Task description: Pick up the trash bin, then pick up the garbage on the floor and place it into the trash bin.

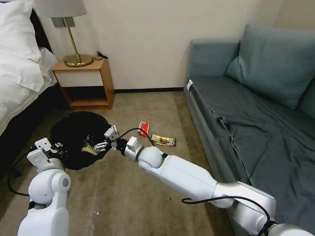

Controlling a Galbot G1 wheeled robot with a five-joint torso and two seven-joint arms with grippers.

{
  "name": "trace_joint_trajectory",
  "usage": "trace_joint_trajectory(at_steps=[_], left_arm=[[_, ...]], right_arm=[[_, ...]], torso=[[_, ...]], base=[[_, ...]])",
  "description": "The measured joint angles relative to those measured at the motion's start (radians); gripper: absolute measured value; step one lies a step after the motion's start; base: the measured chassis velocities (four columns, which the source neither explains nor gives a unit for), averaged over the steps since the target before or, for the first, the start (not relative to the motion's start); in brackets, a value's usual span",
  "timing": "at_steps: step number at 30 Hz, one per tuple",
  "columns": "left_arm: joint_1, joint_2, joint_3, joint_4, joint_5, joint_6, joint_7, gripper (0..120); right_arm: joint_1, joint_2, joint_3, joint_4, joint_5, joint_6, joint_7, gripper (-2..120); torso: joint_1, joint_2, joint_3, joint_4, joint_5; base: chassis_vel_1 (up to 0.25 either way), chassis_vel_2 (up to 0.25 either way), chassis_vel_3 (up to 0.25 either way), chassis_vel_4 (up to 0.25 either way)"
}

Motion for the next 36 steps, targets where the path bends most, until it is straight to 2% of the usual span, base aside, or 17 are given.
trace_joint_trajectory(at_steps=[5, 9, 12, 14, 17, 18, 19, 21, 22, 24, 25, 27, 29, 36], left_arm=[[-0.002, -0.001, 0.002, 0.006, 0.0, 0.0, 0.0, 1], [-0.008, 0.003, 0.005, 0.014, -0.004, 0.0, 0.0, 1], [-0.013, 0.019, 0.011, 0.018, -0.015, 0.004, 0.003, 1], [-0.013, 0.026, 0.011, 0.021, -0.018, 0.005, 0.007, 1], [-0.011, 0.045, 0.003, 0.034, -0.031, -0.001, 0.029, 1], [-0.009, 0.057, -0.002, 0.046, -0.038, -0.021, 0.062, 1], [-0.009, 0.057, -0.002, 0.046, -0.038, -0.021, 0.062, 1], [-0.007, 0.067, -0.006, 0.059, -0.043, -0.042, 0.102, 1], [-0.007, 0.067, -0.006, 0.059, -0.043, -0.042, 0.102, 1], [0.0, 0.078, -0.011, 0.066, -0.042, -0.05, 0.167, 1], [0.0, 0.078, -0.011, 0.066, -0.042, -0.05, 0.167, 1], [0.004, 0.089, -0.014, 0.072, -0.034, -0.053, 0.227, 1], [0.003, 0.092, -0.014, 0.079, -0.03, -0.056, 0.244, 1], [-0.003, 0.08, -0.01, 0.089, -0.029, -0.067, 0.252, 1]], right_arm=[[0.038, 0.001, 0.069, 0.0, 0.005, 0.0, 0.014, 100], [0.051, -0.017, 0.175, 0.019, 0.004, 0.0, 0.045, 100], [0.013, -0.053, 0.309, 0.058, -0.003, -0.017, 0.111, 100], [-0.009, -0.065, 0.347, 0.072, -0.003, -0.027, 0.128, 100], [-0.096, -0.109, 0.456, 0.142, 0.014, -0.062, 0.199, 100], [-0.162, -0.138, 0.532, 0.2, 0.026, -0.088, 0.233, 100], [-0.162, -0.138, 0.532, 0.2, 0.026, -0.088, 0.233, 100], [-0.279, -0.176, 0.655, 0.289, 0.011, -0.099, 0.243, 100], [-0.279, -0.176, 0.655, 0.289, 0.011, -0.099, 0.243, 100], [-0.472, -0.193, 0.796, 0.38, -0.033, -0.09, 0.241, 100], [-0.472, -0.193, 0.796, 0.38, -0.033, -0.09, 0.241, 100], [-0.623, -0.177, 0.902, 0.426, -0.086, -0.055, 0.224, 100], [-0.673, -0.164, 0.942, 0.441, -0.112, -0.033, 0.216, 100], [-0.801, -0.12, 1.034, 0.467, -0.196, 0.015, 0.165, 100]], torso=[[0.0, 0.0, 0.0, 0.0002, 0.0], [0.0, 0.0, 0.0, 0.0002, 0.0001], [0.0, 0.0, 0.0, -0.0002, 0.0002], [0.0, 0.0, 0.0, 0.0, 0.0002], [0.0, 0.0, 0.0, 0.0, 0.0002], [0.0, 0.0, 0.0, 0.0, 0.0005], [0.0, 0.0, 0.0, 0.0, 0.0005], [0.0, 0.0, 0.0, -0.0001, 0.0002], [0.0, 0.0, 0.0, -0.0001, 0.0002], [0.0, 0.0, 0.0, -0.0007, 0.0004], [0.0, 0.0, 0.0, -0.0007, 0.0004], [0.0, 0.0, 0.0, -0.0008, 0.0006], [0.0, 0.0, 0.0, -0.0003, 0.0003], [0.0, 0.0, 0.0, -0.0001, 0.0001]], base=[[0.0, 0.0, 0.0, 0.0], [0.0, 0.0, 0.0, 0.0], [0.0, 0.0, 0.0, 0.0], [0.0, 0.0, 0.0, 0.0], [0.0, 0.0, 0.0, 0.0], [0.0, 0.0, 0.0, 0.0], [0.0, 0.0, 0.0, 0.0], [0.0, 0.0, 0.0, 0.0], [0.0, 0.0, 0.0, 0.0], [0.0, 0.0, 0.0, 0.0], [0.0, 0.0, 0.0, 0.0], [0.0, 0.0, 0.0, 0.0], [0.0, 0.0, 0.0, 0.0], [0.0, 0.0, 0.0, 0.0]])
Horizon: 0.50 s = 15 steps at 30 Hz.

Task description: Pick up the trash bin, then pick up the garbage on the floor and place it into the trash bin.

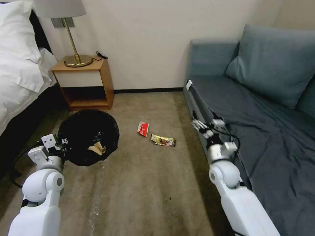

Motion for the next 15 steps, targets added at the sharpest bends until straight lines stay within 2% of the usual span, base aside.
trace_joint_trajectory(at_steps=[6, 15], left_arm=[[0.021, -0.008, -0.004, 0.0, 0.0, -0.019, 0.006, 1], [0.038, -0.019, -0.009, 0.001, 0.001, -0.03, 0.007, 1]], right_arm=[[-0.032, 0.015, 0.034, -0.018, -0.049, 0.029, -0.048, 100], [-0.037, 0.019, 0.042, -0.048, -0.059, 0.044, -0.086, 100]], torso=[[0.0, 0.0, 0.0, 0.0001, -0.0001], [0.0, 0.0, 0.0, 0.0002, -0.0002]], base=[[0.0, 0.0, 0.0, 0.0], [0.0, 0.0, 0.0, 0.0]])
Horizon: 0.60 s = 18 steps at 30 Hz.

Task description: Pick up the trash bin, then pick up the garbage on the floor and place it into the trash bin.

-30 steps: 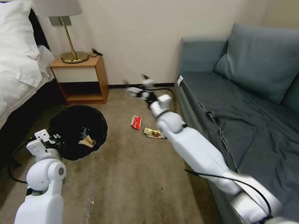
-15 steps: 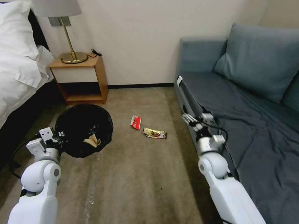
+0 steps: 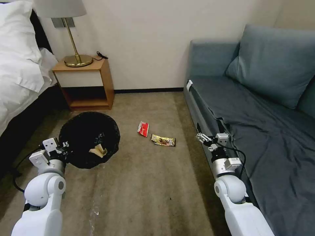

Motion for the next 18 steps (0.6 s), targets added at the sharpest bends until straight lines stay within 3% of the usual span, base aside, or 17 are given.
trace_joint_trajectory(at_steps=[12, 18], left_arm=[[0.005, -0.011, -0.001, -0.001, 0.009, -0.003, -0.006, 1], [0.007, -0.014, 0.003, -0.002, 0.014, -0.003, -0.008, 1]], right_arm=[[-0.01, -0.001, 0.006, -0.023, 0.002, 0.022, -0.058, 100], [-0.009, 0.002, 0.006, -0.045, -0.004, 0.037, -0.068, 100]], torso=[[0.0, 0.0, 0.0, 0.0, 0.0], [0.0, 0.0, 0.0, -0.0002, 0.0]], base=[[0.0, 0.0, 0.0, 0.0], [-0.115, 0.098, 0.109, -0.106]])
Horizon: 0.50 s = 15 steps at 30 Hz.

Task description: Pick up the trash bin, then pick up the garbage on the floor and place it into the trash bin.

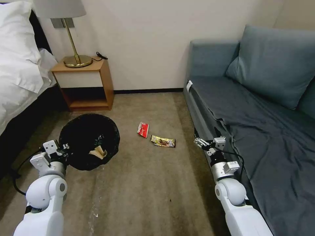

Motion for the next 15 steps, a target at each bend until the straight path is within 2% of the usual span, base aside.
trace_joint_trajectory(at_steps=[6, 15], left_arm=[[-0.003, 0.001, 0.0, -0.001, 0.003, 0.001, -0.002, 1], [-0.003, -0.009, 0.001, -0.001, 0.006, 0.002, -0.003, 1]], right_arm=[[0.002, 0.001, -0.003, -0.014, -0.001, 0.006, -0.007, 100], [0.007, 0.001, -0.012, -0.03, -0.008, 0.009, -0.009, 100]], torso=[[0.0, 0.0, 0.0, 0.0002, 0.0], [0.0, 0.0, 0.0, 0.0, -0.0001]], base=[[-0.154, 0.173, 0.153, -0.154], [-0.132, 0.128, 0.121, -0.132]])
